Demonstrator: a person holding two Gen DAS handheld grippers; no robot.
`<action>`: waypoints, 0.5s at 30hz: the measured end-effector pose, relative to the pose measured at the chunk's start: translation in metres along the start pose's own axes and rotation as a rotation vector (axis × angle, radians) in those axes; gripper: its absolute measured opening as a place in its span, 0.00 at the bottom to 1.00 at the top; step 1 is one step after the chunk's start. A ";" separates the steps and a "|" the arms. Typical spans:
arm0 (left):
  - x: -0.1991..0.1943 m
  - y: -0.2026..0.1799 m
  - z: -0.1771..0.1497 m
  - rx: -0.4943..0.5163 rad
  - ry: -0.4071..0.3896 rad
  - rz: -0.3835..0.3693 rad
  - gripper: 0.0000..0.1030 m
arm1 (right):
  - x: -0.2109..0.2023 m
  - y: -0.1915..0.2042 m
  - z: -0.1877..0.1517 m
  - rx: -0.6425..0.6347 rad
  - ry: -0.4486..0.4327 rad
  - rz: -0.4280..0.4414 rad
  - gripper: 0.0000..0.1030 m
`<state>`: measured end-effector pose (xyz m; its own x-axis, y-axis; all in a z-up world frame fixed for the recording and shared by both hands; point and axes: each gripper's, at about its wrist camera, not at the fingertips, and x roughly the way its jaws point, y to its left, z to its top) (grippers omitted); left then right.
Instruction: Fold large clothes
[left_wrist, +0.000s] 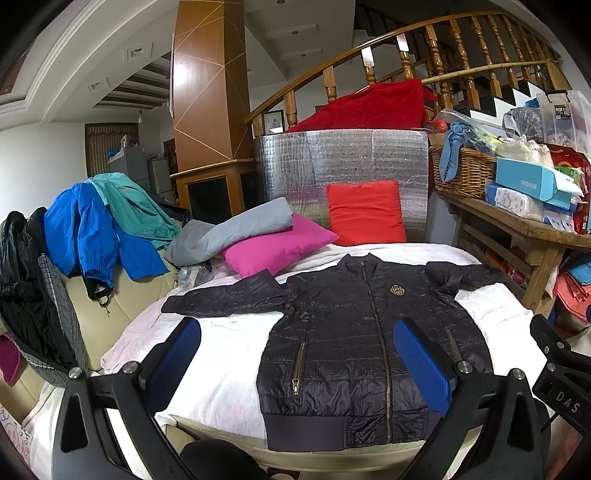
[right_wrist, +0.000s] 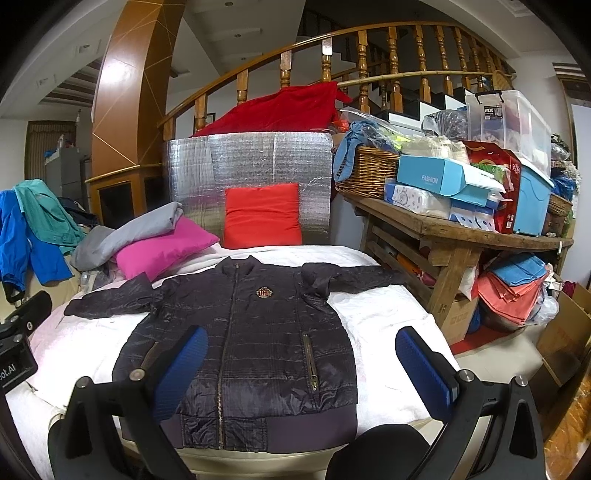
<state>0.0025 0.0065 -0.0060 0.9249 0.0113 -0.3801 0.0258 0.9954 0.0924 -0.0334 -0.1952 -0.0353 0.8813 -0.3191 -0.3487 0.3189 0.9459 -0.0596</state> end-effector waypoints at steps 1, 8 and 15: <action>0.001 -0.001 0.000 0.000 0.004 -0.001 1.00 | 0.000 0.000 0.000 0.001 0.000 -0.002 1.00; 0.015 -0.005 0.004 0.042 0.031 0.009 1.00 | 0.012 -0.004 0.004 -0.004 0.014 -0.020 1.00; 0.063 -0.019 0.009 0.041 0.053 0.013 1.00 | 0.053 -0.005 0.011 -0.007 0.065 -0.044 1.00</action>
<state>0.0635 -0.0125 -0.0237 0.9040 0.0308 -0.4264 0.0301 0.9903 0.1354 0.0160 -0.2177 -0.0428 0.8417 -0.3565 -0.4056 0.3544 0.9314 -0.0832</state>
